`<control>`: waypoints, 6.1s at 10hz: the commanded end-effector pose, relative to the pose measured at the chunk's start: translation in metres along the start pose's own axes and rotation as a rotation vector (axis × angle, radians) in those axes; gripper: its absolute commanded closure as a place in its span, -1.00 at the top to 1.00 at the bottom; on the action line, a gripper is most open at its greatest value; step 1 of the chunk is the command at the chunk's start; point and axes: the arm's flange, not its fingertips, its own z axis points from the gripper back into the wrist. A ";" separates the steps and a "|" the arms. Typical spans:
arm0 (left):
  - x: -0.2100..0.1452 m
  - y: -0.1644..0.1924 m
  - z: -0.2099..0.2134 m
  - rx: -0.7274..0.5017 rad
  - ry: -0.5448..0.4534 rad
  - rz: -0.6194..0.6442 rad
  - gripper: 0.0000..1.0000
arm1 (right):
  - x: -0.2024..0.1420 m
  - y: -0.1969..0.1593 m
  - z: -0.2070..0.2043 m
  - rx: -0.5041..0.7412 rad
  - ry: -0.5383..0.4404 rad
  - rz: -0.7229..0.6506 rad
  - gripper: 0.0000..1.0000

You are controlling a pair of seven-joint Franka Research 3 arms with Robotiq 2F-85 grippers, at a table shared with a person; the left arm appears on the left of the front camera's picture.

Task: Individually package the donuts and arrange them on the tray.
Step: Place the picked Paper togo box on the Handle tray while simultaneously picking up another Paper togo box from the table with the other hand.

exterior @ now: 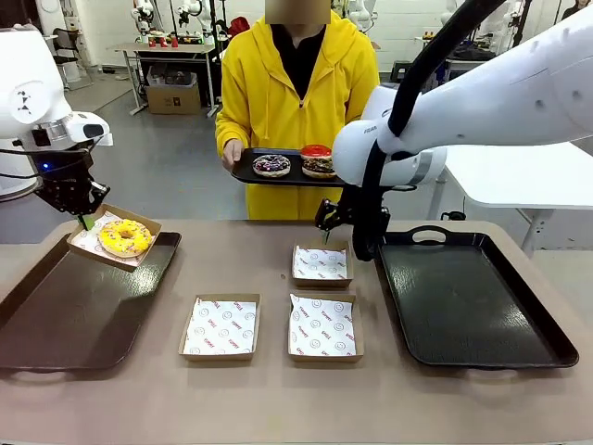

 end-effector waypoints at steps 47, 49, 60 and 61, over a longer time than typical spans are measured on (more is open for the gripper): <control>-0.036 0.112 0.052 -0.829 -0.092 0.149 1.00 | -0.013 0.018 0.087 -0.070 -0.052 -0.112 -1.00; -0.043 0.156 0.055 -1.006 -0.040 0.237 1.00 | -0.009 0.017 0.104 -0.062 -0.031 -0.134 -1.00; -0.106 0.221 -0.005 -1.136 0.032 0.312 1.00 | 0.004 0.011 0.106 -0.050 -0.019 -0.175 -1.00; -0.102 0.218 0.010 -1.140 0.042 0.372 1.00 | -0.005 0.006 0.108 -0.071 -0.039 -0.156 -1.00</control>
